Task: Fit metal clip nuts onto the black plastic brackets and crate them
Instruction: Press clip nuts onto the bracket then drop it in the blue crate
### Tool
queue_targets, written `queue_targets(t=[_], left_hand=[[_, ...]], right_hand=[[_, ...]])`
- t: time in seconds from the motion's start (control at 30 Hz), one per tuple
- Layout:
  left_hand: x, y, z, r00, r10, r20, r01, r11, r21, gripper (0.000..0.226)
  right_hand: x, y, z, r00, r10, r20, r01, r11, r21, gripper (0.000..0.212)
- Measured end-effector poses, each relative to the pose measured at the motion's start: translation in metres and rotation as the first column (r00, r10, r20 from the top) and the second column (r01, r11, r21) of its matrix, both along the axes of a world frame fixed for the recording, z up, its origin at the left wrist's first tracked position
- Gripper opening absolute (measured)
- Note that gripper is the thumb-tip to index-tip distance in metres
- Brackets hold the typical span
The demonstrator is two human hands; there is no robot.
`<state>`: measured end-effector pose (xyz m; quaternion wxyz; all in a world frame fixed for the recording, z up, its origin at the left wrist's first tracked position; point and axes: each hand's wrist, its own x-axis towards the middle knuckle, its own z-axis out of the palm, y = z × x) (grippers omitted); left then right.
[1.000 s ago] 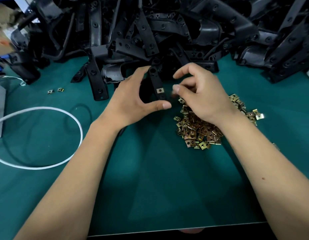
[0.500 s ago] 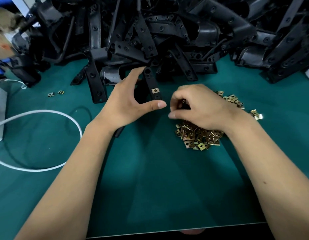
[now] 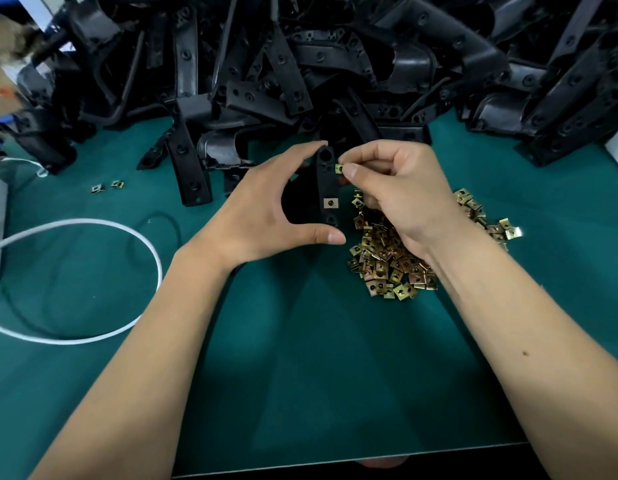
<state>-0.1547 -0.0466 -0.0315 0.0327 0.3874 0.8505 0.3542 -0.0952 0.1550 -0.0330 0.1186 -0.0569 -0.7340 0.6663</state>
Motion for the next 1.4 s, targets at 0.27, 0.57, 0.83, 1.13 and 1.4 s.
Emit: queue_targets(t=[0.27, 0.57, 0.83, 1.13, 1.4], left_hand=[[0.003, 0.0, 0.001, 1.0, -0.007, 0.001, 0.007, 1.0, 0.01, 0.116], [0.003, 0.0, 0.002, 1.0, 0.007, 0.027, -0.008, 1.0, 0.023, 0.117], [0.004, 0.004, 0.002, 0.999, -0.027, 0.033, 0.028, 0.999, -0.034, 0.12], [0.002, 0.006, -0.002, 0.997, -0.034, 0.077, 0.033, 0.999, 0.004, 0.119], [0.002, 0.014, -0.003, 1.0, -0.015, 0.008, 0.015, 0.999, -0.049, 0.125]], right_hand=[[-0.001, 0.0, 0.0, 0.999, -0.009, 0.047, 0.013, 0.996, -0.087, 0.021], [0.0, 0.002, 0.002, 0.998, 0.051, 0.029, -0.047, 0.991, -0.123, 0.021], [0.003, 0.005, 0.005, 0.996, 0.083, 0.042, -0.077, 0.989, -0.123, 0.023], [0.001, 0.005, 0.001, 0.998, 0.026, 0.06, -0.021, 0.997, -0.079, 0.019], [0.001, 0.006, 0.004, 0.996, 0.08, 0.05, -0.075, 0.992, -0.104, 0.022]])
